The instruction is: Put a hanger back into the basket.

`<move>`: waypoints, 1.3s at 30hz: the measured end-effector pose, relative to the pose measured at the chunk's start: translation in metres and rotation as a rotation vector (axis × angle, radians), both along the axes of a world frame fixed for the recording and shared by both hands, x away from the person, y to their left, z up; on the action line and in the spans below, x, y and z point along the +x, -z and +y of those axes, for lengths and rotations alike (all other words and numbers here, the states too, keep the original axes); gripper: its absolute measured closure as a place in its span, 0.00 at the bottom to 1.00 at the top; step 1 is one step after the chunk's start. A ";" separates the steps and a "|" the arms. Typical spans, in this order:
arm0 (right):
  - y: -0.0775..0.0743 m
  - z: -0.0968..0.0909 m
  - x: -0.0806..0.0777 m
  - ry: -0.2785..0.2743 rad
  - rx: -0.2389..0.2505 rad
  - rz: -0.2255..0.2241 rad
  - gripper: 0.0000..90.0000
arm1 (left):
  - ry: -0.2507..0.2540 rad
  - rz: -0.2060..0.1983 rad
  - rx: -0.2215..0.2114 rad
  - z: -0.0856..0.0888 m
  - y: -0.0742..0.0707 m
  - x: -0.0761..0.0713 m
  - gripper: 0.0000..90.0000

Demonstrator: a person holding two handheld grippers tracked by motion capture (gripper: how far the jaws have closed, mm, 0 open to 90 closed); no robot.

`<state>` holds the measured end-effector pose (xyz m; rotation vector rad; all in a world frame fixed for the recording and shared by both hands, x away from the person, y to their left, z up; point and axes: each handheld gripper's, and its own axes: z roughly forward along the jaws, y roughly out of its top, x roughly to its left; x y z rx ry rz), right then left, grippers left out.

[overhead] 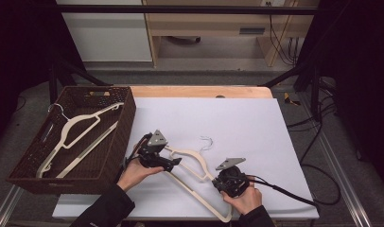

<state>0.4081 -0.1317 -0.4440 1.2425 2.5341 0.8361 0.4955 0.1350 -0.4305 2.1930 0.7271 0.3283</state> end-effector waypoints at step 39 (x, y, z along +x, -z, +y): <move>-0.013 -0.007 -0.004 -0.034 0.024 -0.041 0.88 | 0.148 0.017 0.217 -0.037 0.034 0.037 0.68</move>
